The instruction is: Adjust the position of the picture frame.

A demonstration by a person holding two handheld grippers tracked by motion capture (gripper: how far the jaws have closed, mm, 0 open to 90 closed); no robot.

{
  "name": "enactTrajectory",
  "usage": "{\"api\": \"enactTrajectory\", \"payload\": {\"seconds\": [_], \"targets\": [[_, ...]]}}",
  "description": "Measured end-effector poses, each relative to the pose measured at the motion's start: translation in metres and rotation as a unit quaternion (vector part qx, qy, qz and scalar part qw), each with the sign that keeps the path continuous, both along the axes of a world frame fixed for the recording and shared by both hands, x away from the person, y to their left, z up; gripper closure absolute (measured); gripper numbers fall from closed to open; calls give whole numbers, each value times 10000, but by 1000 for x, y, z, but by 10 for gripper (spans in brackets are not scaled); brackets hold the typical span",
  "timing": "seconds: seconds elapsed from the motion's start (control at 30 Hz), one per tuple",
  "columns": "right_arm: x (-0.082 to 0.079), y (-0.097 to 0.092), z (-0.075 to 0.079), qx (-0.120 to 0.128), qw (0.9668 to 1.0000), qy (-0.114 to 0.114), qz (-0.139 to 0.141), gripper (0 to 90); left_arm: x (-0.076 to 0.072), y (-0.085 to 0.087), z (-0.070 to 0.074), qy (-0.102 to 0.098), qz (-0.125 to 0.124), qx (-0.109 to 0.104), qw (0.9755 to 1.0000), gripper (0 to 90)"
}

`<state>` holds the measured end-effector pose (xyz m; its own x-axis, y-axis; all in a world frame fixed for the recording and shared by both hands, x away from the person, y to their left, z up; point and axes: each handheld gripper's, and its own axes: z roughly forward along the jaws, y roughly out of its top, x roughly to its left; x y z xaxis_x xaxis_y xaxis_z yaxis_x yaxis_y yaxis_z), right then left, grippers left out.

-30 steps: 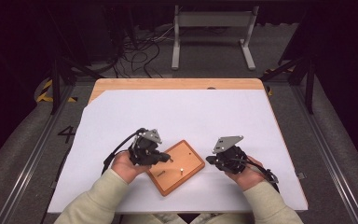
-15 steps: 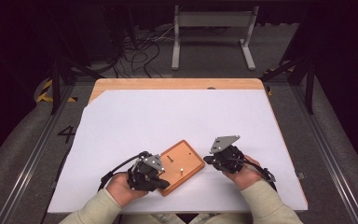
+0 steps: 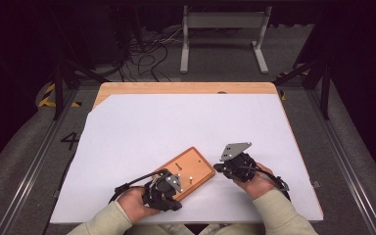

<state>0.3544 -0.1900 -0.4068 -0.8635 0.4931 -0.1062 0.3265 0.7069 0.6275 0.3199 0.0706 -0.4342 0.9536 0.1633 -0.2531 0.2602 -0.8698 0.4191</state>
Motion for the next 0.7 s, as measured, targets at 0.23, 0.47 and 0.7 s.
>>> {"api": "enactTrajectory", "payload": {"seconds": [0.23,0.47,0.7], "targets": [[1,-1,1,27,10000,18,-30,900,11,12,0,-156,437,48,9989,895],[1,-2,1,25,10000,9,-46,900,30,26,0,-491,1006,-52,9937,895],[1,-3,-1,22,9999,29,-97,900,50,37,1,-667,1498,-417,9856,895]]}}
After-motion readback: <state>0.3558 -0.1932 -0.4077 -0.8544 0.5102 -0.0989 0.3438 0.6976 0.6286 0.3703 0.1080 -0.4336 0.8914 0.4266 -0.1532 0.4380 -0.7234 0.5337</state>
